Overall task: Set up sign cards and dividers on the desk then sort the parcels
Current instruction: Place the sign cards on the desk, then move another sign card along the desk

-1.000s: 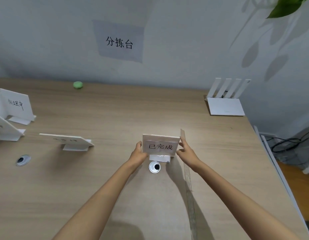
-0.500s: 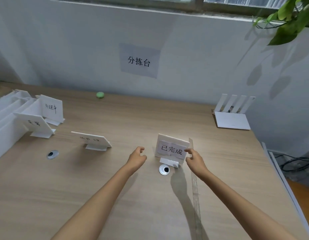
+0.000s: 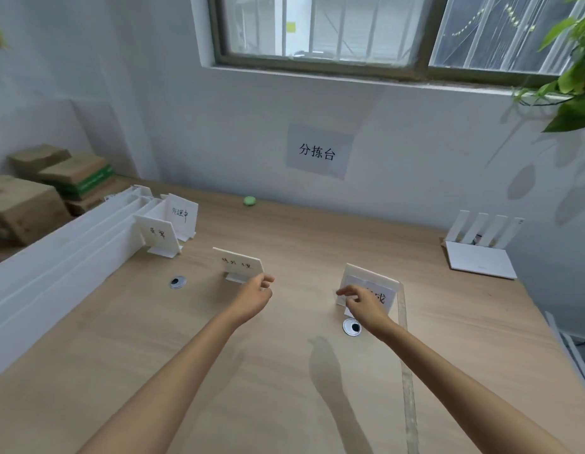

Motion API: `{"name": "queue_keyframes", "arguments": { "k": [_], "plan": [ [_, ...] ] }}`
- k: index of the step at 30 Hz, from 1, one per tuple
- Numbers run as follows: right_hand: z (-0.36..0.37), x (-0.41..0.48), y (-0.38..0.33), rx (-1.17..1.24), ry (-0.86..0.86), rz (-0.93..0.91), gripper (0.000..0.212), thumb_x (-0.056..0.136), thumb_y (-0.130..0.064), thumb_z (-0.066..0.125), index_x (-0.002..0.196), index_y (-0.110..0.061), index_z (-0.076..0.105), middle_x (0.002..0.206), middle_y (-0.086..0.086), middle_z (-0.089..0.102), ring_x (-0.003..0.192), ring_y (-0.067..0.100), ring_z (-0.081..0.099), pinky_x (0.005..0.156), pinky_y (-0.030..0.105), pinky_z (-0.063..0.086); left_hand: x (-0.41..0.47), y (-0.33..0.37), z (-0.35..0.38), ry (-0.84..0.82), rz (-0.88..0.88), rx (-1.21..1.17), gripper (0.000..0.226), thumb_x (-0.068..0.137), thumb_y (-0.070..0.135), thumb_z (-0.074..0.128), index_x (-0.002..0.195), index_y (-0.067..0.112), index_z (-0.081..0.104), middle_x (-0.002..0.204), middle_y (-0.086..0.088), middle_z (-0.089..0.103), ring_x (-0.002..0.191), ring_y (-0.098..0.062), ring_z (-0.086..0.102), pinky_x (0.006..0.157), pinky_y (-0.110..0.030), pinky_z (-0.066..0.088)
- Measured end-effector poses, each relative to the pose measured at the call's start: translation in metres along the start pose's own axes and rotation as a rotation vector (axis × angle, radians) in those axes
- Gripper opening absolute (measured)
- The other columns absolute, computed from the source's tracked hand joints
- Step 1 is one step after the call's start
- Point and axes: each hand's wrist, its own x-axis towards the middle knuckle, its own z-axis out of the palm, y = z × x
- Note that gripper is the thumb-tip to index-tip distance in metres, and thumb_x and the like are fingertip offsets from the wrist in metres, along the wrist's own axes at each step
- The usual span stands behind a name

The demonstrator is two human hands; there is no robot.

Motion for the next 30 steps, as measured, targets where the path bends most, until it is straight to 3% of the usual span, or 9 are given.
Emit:
{"name": "queue_keyframes", "arguments": {
  "k": [5, 11, 17, 23, 30],
  "plan": [
    [0.024, -0.016, -0.024, 0.002, -0.06, -0.052, 0.035, 0.088, 0.002, 0.038, 0.104, -0.012, 0.066, 0.107, 0.001, 0.063, 0.097, 0.016, 0.058, 0.08, 0.023, 0.039, -0.027, -0.022, -0.033, 0.081, -0.023, -0.023, 0.031, 0.09, 0.001, 0.042, 0.118, 0.006, 0.054, 0.111, -0.01, 0.054, 0.094, -0.017, 0.047, 0.071, -0.023, 0.038],
    [0.054, -0.028, -0.06, -0.007, -0.111, -0.106, 0.039, 0.085, 0.002, 0.039, 0.081, -0.029, 0.063, 0.092, -0.003, 0.064, 0.089, 0.018, 0.061, 0.071, 0.022, 0.042, -0.049, -0.052, -0.077, 0.106, -0.026, -0.003, 0.031, 0.09, 0.007, 0.042, 0.118, 0.013, 0.055, 0.115, -0.008, 0.057, 0.099, -0.02, 0.053, 0.082, -0.027, 0.042],
    [0.094, -0.033, -0.1, -0.004, -0.169, -0.111, 0.036, 0.084, 0.002, 0.038, 0.089, -0.02, 0.065, 0.091, 0.003, 0.065, 0.078, 0.017, 0.061, 0.058, 0.012, 0.041, -0.07, -0.082, -0.127, 0.135, -0.057, 0.0, 0.034, 0.089, 0.009, 0.041, 0.119, 0.016, 0.056, 0.115, -0.004, 0.057, 0.098, -0.016, 0.052, 0.079, -0.023, 0.039],
    [0.154, -0.027, -0.158, 0.06, -0.205, -0.09, 0.033, 0.086, 0.002, 0.037, 0.093, -0.012, 0.067, 0.092, 0.007, 0.065, 0.072, 0.016, 0.058, 0.057, 0.013, 0.041, -0.085, -0.123, -0.203, 0.175, -0.067, 0.04, 0.03, 0.09, 0.009, 0.041, 0.113, 0.014, 0.06, 0.112, -0.006, 0.06, 0.091, -0.016, 0.055, 0.067, -0.02, 0.042],
    [0.218, -0.01, -0.23, 0.104, -0.259, -0.111, 0.032, 0.087, 0.007, 0.035, 0.091, -0.009, 0.062, 0.089, 0.008, 0.061, 0.068, 0.01, 0.054, 0.051, 0.003, 0.039, -0.068, -0.156, -0.276, 0.202, -0.03, 0.073, 0.029, 0.091, 0.008, 0.04, 0.108, 0.016, 0.061, 0.105, -0.004, 0.062, 0.092, -0.017, 0.057, 0.071, -0.022, 0.042]
  ]
}}
